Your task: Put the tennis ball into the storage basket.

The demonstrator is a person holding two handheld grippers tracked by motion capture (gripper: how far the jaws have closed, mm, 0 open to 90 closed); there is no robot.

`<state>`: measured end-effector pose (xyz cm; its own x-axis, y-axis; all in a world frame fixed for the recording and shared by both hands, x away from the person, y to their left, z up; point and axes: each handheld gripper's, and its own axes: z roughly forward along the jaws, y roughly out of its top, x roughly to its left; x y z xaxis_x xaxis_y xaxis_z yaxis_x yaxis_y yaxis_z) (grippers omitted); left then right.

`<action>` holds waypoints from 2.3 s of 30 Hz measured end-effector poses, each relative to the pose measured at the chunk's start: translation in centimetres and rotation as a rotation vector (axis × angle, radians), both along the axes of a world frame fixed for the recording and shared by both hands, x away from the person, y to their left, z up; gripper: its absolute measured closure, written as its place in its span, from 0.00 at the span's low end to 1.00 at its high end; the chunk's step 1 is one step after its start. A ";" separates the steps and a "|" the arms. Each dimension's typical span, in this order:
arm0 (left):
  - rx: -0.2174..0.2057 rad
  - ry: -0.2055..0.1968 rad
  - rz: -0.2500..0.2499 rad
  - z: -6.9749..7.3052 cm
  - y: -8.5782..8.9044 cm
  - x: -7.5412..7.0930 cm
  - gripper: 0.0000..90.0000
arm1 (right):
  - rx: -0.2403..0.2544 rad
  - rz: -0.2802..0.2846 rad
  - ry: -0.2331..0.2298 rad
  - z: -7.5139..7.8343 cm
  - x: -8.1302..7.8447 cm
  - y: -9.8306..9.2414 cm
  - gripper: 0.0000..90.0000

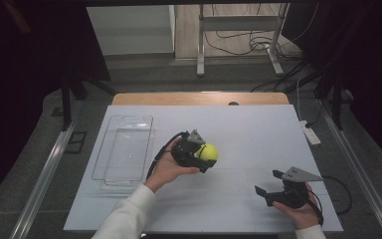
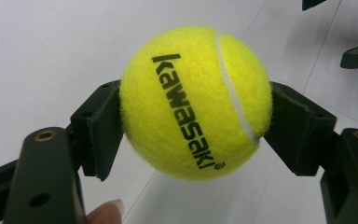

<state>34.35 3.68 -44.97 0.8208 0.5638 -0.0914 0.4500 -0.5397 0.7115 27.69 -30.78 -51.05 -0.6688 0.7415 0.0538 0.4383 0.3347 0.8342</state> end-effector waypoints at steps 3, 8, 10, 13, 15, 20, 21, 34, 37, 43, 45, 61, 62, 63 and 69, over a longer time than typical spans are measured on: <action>-0.006 -0.002 0.007 0.1 0.1 0.0 0.29 | 0.000 0.000 0.001 0.0 0.0 0.0 0.08; -0.014 -0.009 0.009 0.4 0.3 -0.2 0.29 | -0.001 0.001 0.000 0.0 0.0 0.0 0.08; -0.014 -0.015 0.008 0.6 0.4 -0.2 0.29 | -0.001 0.001 0.000 0.0 0.0 0.0 0.08; -0.017 -0.015 0.013 0.7 0.6 -0.2 0.29 | -0.001 0.001 -0.001 0.0 0.0 0.0 0.08; -0.020 -0.018 0.014 0.8 0.7 -0.2 0.29 | -0.001 0.001 -0.001 0.0 0.0 0.0 0.08; -0.031 -0.025 0.022 0.9 1.1 -0.2 0.29 | -0.002 -0.001 0.001 0.0 0.0 0.0 0.08; -0.032 -0.028 0.024 0.9 1.2 -0.2 0.29 | -0.002 -0.001 0.001 0.0 0.0 0.0 0.08; -0.071 -0.043 0.053 1.5 2.4 -0.2 0.29 | -0.004 -0.003 0.000 -0.1 0.0 0.0 0.08; -0.088 -0.043 0.063 1.6 2.6 -0.1 0.29 | -0.005 -0.003 0.000 -0.1 0.0 0.0 0.08; -0.098 -0.050 0.076 1.9 3.0 -0.1 0.29 | -0.005 -0.004 0.000 -0.1 0.0 0.0 0.08; -0.105 -0.054 0.084 2.0 3.2 -0.1 0.29 | -0.005 -0.004 0.000 -0.1 0.0 0.0 0.08; -0.138 -0.077 0.117 2.9 4.3 0.0 0.29 | -0.004 -0.004 0.000 -0.1 0.0 0.0 0.08; -0.138 -0.077 0.117 2.9 4.3 0.0 0.29 | -0.004 -0.004 0.000 -0.1 0.0 0.0 0.08; -0.140 -0.079 0.120 2.9 4.4 0.0 0.29 | -0.003 -0.004 0.001 -0.1 0.0 0.0 0.08; -0.147 -0.086 0.132 3.2 4.8 0.0 0.29 | -0.002 -0.005 0.000 0.0 0.0 -0.1 0.08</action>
<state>34.34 8.44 -41.77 0.7489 0.6529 -0.1136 0.4445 -0.3677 0.8168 27.69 -30.84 -51.07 -0.6649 0.7451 0.0527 0.4403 0.3339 0.8335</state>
